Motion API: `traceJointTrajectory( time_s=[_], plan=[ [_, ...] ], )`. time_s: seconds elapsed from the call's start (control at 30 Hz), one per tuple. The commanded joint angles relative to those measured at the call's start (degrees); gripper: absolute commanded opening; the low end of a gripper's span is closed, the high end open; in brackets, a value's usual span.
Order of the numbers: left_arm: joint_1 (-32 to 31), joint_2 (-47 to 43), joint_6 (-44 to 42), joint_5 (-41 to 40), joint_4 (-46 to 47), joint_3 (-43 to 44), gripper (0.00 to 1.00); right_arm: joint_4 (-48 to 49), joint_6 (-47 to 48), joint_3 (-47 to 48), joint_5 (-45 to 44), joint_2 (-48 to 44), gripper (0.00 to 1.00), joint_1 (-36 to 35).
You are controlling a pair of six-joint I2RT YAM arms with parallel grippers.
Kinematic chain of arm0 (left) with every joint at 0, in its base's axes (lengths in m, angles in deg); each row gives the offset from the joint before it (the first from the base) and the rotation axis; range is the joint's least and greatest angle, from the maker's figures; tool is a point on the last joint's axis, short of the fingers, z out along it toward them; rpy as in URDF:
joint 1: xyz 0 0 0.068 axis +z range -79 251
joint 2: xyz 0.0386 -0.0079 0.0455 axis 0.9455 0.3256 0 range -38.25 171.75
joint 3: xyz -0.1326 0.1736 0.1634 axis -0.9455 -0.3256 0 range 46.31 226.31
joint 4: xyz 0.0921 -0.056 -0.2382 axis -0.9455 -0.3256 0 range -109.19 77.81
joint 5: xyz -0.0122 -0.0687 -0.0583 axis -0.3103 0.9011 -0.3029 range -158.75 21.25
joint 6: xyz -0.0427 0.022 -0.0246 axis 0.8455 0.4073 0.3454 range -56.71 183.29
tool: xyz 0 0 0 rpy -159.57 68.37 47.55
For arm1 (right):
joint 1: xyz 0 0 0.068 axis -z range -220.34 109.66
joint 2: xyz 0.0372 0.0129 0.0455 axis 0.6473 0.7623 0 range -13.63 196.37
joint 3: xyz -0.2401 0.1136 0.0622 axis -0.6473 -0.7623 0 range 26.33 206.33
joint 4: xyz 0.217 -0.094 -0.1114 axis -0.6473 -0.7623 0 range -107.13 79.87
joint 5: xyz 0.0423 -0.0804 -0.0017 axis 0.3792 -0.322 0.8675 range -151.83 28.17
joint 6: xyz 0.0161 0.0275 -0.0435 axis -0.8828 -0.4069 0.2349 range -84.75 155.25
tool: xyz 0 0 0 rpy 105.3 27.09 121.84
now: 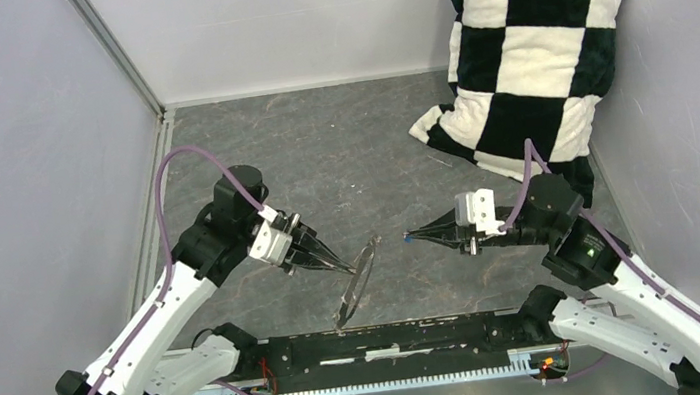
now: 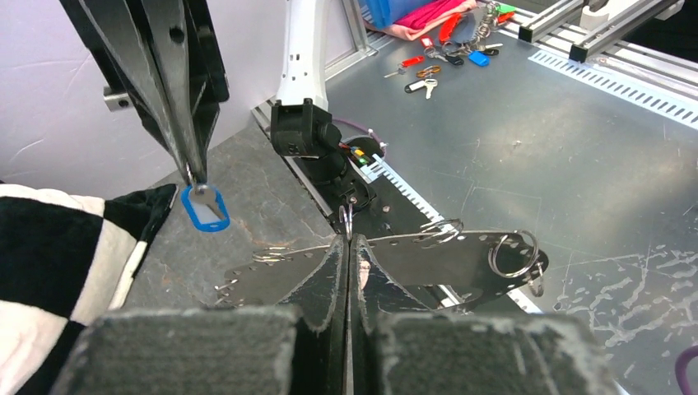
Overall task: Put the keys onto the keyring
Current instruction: Pick up the key from the center of the board, then insert the key onto the keyring.
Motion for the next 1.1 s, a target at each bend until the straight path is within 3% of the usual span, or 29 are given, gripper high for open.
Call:
traceJointTrajectory(
  time_s=[0.0, 0.17, 0.37, 0.6, 1.07],
  plan=[
    [0.0, 0.9, 0.3, 1.1, 0.2, 3.6, 0.02, -4.5, 3.3, 6.7, 9.1, 4.4, 0.01, 0.0],
    [0.8, 2.0, 0.6, 0.9, 1.2, 4.2, 0.02, -4.1, 4.8, 8.8, 9.7, 7.1, 0.01, -2.8],
    [1.5, 3.0, -0.3, 1.0, 1.7, 4.7, 0.02, 3.0, 2.0, 7.5, 10.9, 9.5, 0.01, -5.3],
    [2.0, 3.3, 0.6, 1.1, 3.4, 5.3, 0.02, 4.2, 3.4, 9.2, 6.4, 12.9, 0.01, -11.3],
    [2.0, 1.1, 1.3, 0.8, 3.4, 4.3, 0.02, 5.0, 1.2, 13.0, 0.9, 16.6, 0.01, -12.5]
  ],
)
